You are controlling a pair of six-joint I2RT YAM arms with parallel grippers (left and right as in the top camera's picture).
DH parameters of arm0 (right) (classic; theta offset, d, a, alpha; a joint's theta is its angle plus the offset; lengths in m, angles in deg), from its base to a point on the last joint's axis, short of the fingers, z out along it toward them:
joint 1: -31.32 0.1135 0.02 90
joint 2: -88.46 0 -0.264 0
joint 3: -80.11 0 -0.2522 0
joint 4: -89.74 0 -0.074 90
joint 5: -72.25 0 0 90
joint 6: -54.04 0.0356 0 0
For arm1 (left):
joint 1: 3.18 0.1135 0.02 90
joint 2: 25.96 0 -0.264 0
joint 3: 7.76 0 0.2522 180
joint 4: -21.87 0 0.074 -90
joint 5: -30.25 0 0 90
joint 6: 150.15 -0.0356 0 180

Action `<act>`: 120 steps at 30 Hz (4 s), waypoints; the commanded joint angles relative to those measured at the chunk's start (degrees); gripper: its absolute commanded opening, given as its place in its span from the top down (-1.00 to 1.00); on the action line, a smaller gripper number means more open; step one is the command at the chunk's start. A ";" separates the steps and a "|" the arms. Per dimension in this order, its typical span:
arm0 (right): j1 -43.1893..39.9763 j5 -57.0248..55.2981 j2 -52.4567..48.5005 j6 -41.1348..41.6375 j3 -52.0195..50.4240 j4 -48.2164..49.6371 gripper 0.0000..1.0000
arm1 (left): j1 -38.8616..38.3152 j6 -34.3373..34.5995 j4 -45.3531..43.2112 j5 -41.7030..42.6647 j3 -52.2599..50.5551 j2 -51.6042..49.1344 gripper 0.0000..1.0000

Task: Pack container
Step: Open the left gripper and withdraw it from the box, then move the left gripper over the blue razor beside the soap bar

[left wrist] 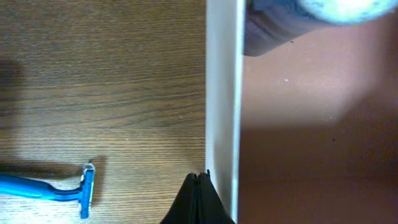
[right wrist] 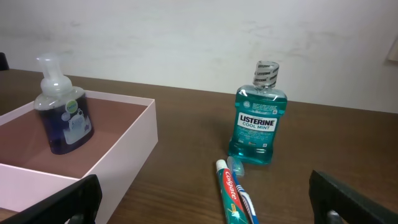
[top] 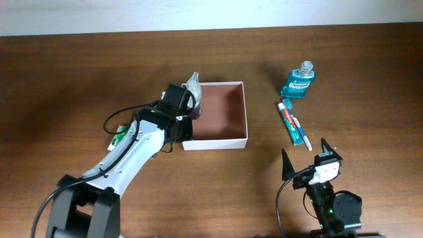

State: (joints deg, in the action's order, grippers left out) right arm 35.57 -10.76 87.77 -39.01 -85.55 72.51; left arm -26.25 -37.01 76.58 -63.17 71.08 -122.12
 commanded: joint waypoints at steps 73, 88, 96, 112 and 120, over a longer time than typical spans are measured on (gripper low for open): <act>-0.24 0.09 0.33 0.04 -0.26 -0.28 -0.97 | 24.00 40.63 -5.20 17.73 -15.28 2.56 0.06; -0.24 0.07 0.33 0.04 -0.26 -0.28 -0.97 | 23.98 40.26 -5.16 15.50 -15.28 11.06 0.07; -0.24 0.09 0.33 0.04 -0.26 -0.28 -0.97 | 24.00 46.42 -6.21 12.28 -15.28 9.99 -0.01; -0.24 0.07 0.33 0.04 -0.26 -0.26 -0.97 | 24.00 53.59 -9.05 8.09 -15.28 6.82 0.01; -0.24 0.09 0.33 0.07 -0.26 -0.28 -0.97 | 23.98 53.59 -9.27 8.31 -15.32 4.61 0.01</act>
State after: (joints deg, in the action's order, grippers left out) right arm 35.57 -10.76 87.77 -38.98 -85.55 72.51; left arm -2.40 15.79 67.75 -54.08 56.18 -115.63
